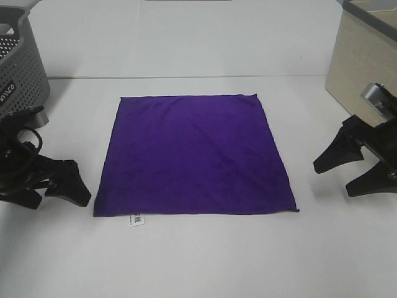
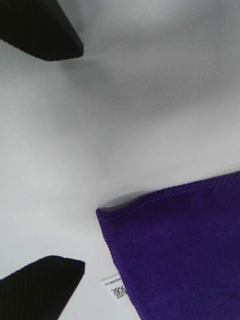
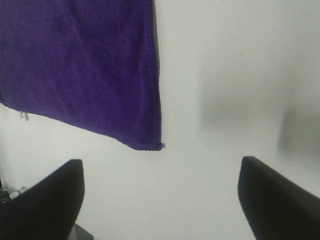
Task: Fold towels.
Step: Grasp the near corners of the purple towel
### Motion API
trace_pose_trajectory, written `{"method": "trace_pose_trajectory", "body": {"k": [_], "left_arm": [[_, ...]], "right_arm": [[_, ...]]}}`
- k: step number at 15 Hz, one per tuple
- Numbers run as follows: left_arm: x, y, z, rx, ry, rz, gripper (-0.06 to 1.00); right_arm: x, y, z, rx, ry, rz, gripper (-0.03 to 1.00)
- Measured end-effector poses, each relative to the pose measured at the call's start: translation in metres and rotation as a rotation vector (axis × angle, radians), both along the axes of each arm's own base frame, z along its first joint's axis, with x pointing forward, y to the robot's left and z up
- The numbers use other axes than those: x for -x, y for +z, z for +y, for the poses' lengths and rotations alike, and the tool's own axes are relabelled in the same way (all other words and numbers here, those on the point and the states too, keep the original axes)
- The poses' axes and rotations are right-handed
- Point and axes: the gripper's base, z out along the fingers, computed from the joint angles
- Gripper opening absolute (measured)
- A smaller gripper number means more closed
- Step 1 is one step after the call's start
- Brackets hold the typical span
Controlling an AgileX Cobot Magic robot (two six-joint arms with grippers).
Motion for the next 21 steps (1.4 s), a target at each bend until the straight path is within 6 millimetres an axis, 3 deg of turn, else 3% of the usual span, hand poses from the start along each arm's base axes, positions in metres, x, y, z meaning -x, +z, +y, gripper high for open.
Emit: {"method": "trace_pose_trajectory", "body": {"k": [5, 15, 17, 21], "left_arm": [[-0.005, -0.009, -0.001, 0.01, 0.021, 0.021, 0.99], [-0.005, -0.014, -0.002, 0.016, -0.006, 0.028, 0.99], [-0.006, -0.014, -0.008, 0.024, -0.022, 0.024, 0.98], [-0.009, -0.013, -0.039, 0.047, -0.069, 0.004, 0.98]], "right_arm": [[-0.008, -0.031, 0.018, 0.005, 0.047, 0.035, 0.8], [-0.02, -0.034, 0.022, -0.018, 0.002, -0.011, 0.79], [-0.022, -0.037, 0.028, -0.02, 0.009, -0.012, 0.79], [-0.024, -0.051, 0.063, -0.087, 0.046, 0.032, 0.78]]}}
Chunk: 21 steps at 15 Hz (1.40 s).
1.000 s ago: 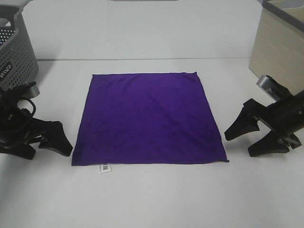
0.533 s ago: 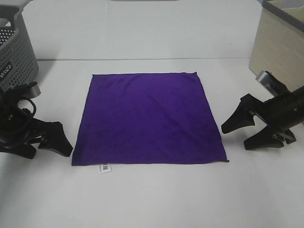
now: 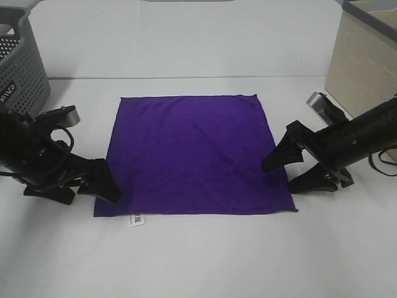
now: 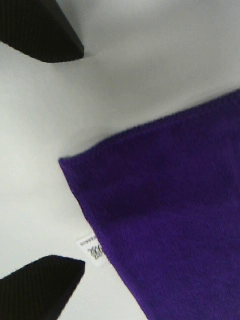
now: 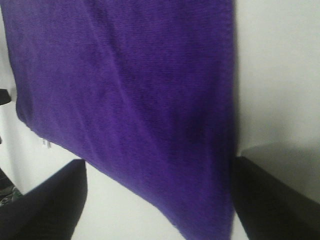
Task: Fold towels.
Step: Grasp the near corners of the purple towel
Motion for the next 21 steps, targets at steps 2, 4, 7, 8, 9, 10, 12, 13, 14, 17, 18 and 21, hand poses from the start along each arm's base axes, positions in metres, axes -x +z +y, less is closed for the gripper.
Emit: {"method": "trace_pose_trajectory", "body": {"k": [2, 4, 7, 8, 9, 10, 12, 13, 14, 17, 18, 21], "left_arm": [[-0.008, -0.003, -0.021, 0.061, -0.013, 0.031, 0.98], [-0.019, -0.006, -0.047, 0.141, -0.026, 0.082, 0.97], [-0.029, -0.011, -0.071, 0.216, -0.01, 0.148, 0.97], [-0.028, -0.011, -0.073, 0.227, -0.009, 0.158, 0.97], [-0.028, -0.012, -0.074, 0.229, -0.012, 0.163, 0.97], [-0.028, -0.011, -0.074, 0.231, -0.017, 0.166, 0.97], [-0.028, -0.012, -0.074, 0.232, -0.02, 0.168, 0.97], [-0.028, -0.012, -0.074, 0.231, -0.022, 0.169, 0.97], [-0.028, -0.012, -0.074, 0.231, -0.022, 0.169, 0.97], [-0.028, -0.012, -0.074, 0.232, -0.026, 0.173, 0.96], [-0.028, -0.012, -0.074, 0.224, -0.021, 0.17, 0.94], [-0.031, -0.02, -0.07, 0.161, 0.019, 0.152, 0.46]], "right_arm": [[0.002, -0.004, 0.013, -0.038, 0.021, 0.031, 0.77], [0.003, -0.005, 0.016, -0.058, 0.02, 0.046, 0.77], [0.003, -0.005, 0.016, -0.058, 0.02, 0.047, 0.77], [0.003, -0.005, 0.016, -0.058, 0.02, 0.047, 0.77], [0.003, -0.005, 0.016, -0.058, 0.02, 0.047, 0.77], [0.003, -0.005, 0.016, -0.058, 0.02, 0.047, 0.77], [0.003, -0.005, 0.016, -0.058, 0.02, 0.047, 0.77], [0.003, -0.005, 0.016, -0.058, 0.02, 0.047, 0.76], [0.002, -0.006, 0.016, -0.055, 0.018, 0.046, 0.74], [0.003, -0.009, 0.015, -0.051, 0.018, 0.052, 0.68], [0.003, -0.009, 0.015, -0.047, 0.022, 0.051, 0.65], [0.003, -0.012, 0.012, -0.009, 0.032, 0.038, 0.46]]}}
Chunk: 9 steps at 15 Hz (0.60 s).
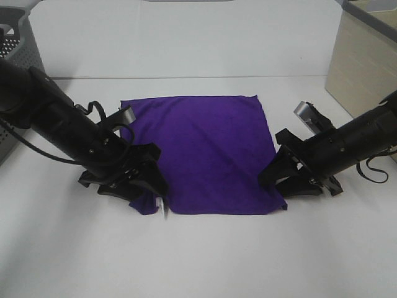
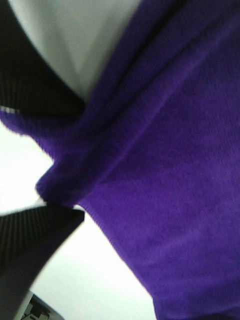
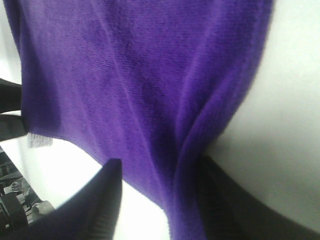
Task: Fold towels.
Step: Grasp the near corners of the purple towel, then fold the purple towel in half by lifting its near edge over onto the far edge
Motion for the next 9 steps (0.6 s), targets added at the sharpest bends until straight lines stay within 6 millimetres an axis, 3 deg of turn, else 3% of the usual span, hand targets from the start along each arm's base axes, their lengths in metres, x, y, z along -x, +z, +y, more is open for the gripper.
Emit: {"method": "trace_pose_trajectory", "body": {"k": [1, 2, 3, 4, 9], "left_arm": [[-0.0002, -0.0036, 0.0013, -0.017, -0.003, -0.006, 0.2], [0.0, -0.0068, 0.0018, -0.023, -0.013, -0.008, 0.06], [-0.0002, -0.0068, 0.0018, -0.023, -0.016, -0.012, 0.02], [-0.0001, -0.0068, 0.0015, -0.024, -0.017, -0.014, 0.01], [0.0001, -0.0069, 0.0017, -0.026, -0.026, -0.016, 0.01]], "right_arm": [[-0.0001, -0.0008, -0.001, 0.014, 0.006, -0.006, 0.35], [0.0, -0.0023, -0.0019, 0.026, 0.008, -0.01, 0.22], [0.0002, -0.0044, -0.0028, 0.039, 0.01, -0.011, 0.09], [0.0005, -0.0053, -0.0029, 0.044, 0.015, -0.011, 0.02], [0.0001, -0.0037, -0.0028, 0.043, 0.014, -0.016, 0.01]]}}
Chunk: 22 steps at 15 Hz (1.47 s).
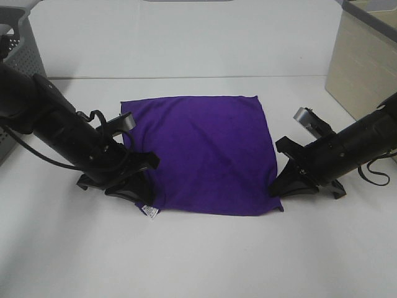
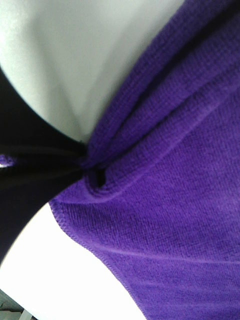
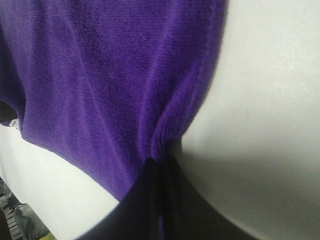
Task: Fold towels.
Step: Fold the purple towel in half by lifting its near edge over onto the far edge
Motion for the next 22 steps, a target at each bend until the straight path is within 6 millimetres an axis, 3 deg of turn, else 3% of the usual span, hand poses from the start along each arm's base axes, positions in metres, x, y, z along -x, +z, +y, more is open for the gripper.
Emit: {"method": "trace_pose_trajectory", "body": {"k": [3, 6, 9, 10, 13, 17, 19, 22], "left_arm": [[0.001, 0.008, 0.001, -0.011, -0.057, -0.042, 0.01], [-0.001, 0.032, 0.002, -0.01, -0.074, -0.122, 0.01], [-0.009, 0.065, 0.001, 0.004, -0.066, -0.24, 0.01], [-0.012, 0.068, 0.0, 0.007, -0.067, -0.254, 0.01], [-0.043, 0.107, -0.008, 0.03, -0.059, -0.423, 0.01], [-0.07, 0.135, -0.007, -0.014, -0.004, -0.622, 0.01], [-0.08, 0.134, -0.007, -0.028, 0.007, -0.656, 0.01], [-0.098, 0.105, -0.008, -0.064, 0.036, -0.651, 0.01]], "right_arm": [[0.0, 0.009, 0.0, 0.022, 0.013, -0.037, 0.01], [-0.002, 0.026, -0.005, 0.094, 0.034, -0.134, 0.01], [-0.015, 0.073, -0.003, 0.066, -0.001, -0.274, 0.01], [-0.018, 0.078, -0.002, 0.056, -0.003, -0.288, 0.01], [-0.052, 0.12, 0.002, 0.012, -0.028, -0.422, 0.01], [-0.089, 0.148, 0.004, -0.011, -0.039, -0.526, 0.01], [-0.117, 0.149, 0.004, 0.019, -0.026, -0.554, 0.01], [-0.148, 0.132, 0.014, 0.073, 0.025, -0.551, 0.01]]}}
